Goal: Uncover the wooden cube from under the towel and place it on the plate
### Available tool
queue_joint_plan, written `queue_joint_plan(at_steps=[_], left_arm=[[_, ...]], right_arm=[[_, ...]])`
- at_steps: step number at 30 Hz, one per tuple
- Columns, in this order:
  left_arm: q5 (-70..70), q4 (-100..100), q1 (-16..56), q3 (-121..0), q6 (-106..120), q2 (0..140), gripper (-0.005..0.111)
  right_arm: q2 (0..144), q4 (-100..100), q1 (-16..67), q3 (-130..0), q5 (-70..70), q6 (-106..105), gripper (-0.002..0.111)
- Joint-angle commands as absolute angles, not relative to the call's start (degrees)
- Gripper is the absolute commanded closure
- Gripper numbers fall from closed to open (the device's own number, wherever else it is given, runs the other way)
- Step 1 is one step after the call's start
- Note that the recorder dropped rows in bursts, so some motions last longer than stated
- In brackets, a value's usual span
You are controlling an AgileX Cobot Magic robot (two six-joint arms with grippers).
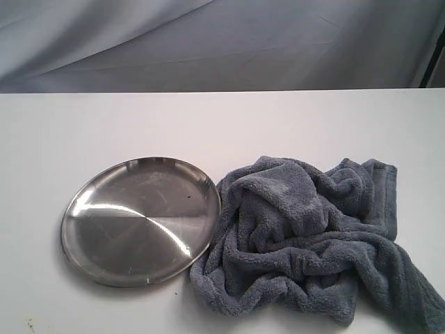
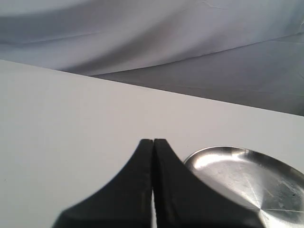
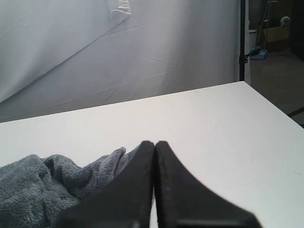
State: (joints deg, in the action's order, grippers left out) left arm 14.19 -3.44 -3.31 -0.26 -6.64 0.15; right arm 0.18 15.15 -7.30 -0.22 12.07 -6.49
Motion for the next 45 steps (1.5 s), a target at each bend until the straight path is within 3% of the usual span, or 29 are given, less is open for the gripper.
queue_joint_plan(at_steps=[1,27,38,45], left_arm=[[13.69,-3.7,-3.43,0.0,-6.83,0.0,0.107],[13.69,-3.7,-3.43,0.0,-6.83,0.0,0.107],[13.69,-3.7,-3.43,0.0,-6.83,0.0,0.107],[13.69,-3.7,-3.43,0.0,-6.83,0.0,0.107]], right_arm=[[0.0,15.29,-7.22,0.0,12.02,-6.92,0.108],[0.0,16.04,-7.22,0.0,9.09,-6.91,0.108],[0.0,43.93,-7.22,0.0,-2.88,-5.81,0.108],[2.44,39.29,-7.22,-11.85,15.44,-9.9,0.108]])
